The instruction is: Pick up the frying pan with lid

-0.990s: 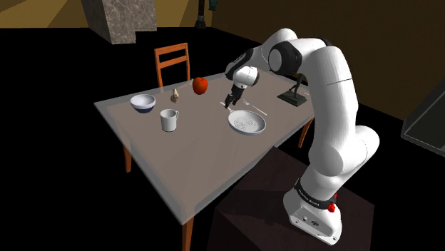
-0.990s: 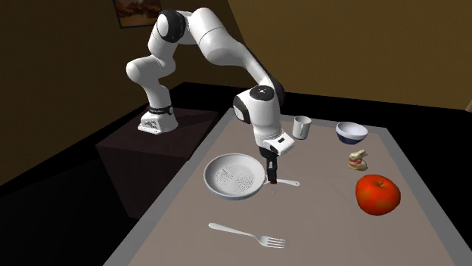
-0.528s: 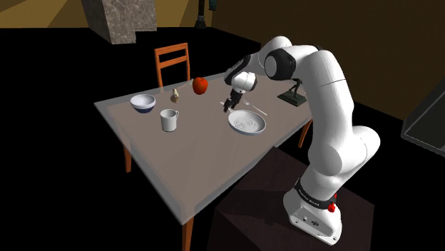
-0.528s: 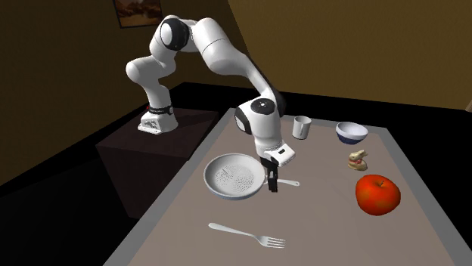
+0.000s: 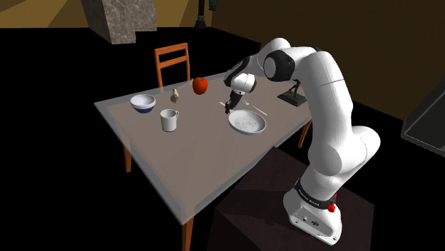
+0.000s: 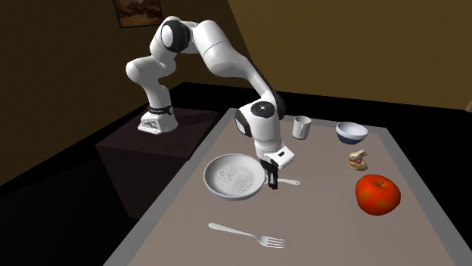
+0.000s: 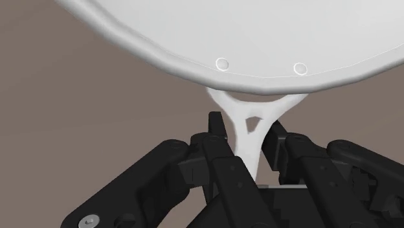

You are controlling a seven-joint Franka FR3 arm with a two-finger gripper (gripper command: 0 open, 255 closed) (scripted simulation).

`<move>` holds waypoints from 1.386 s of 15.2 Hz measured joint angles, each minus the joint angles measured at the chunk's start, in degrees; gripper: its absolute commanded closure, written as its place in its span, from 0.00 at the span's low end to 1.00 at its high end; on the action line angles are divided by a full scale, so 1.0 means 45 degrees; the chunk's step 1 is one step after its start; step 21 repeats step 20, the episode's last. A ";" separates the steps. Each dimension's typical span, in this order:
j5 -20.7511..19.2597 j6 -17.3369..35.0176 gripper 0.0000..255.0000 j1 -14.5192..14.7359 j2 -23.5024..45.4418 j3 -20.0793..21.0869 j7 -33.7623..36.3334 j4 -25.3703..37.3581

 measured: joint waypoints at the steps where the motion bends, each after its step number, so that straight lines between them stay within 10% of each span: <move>1: 0.0001 0.0002 1.00 0.0000 0.0001 0.0001 0.0000 0.0000; 21: -0.0623 -0.1325 1.00 0.0332 -0.1775 -0.0547 0.0633 -0.0418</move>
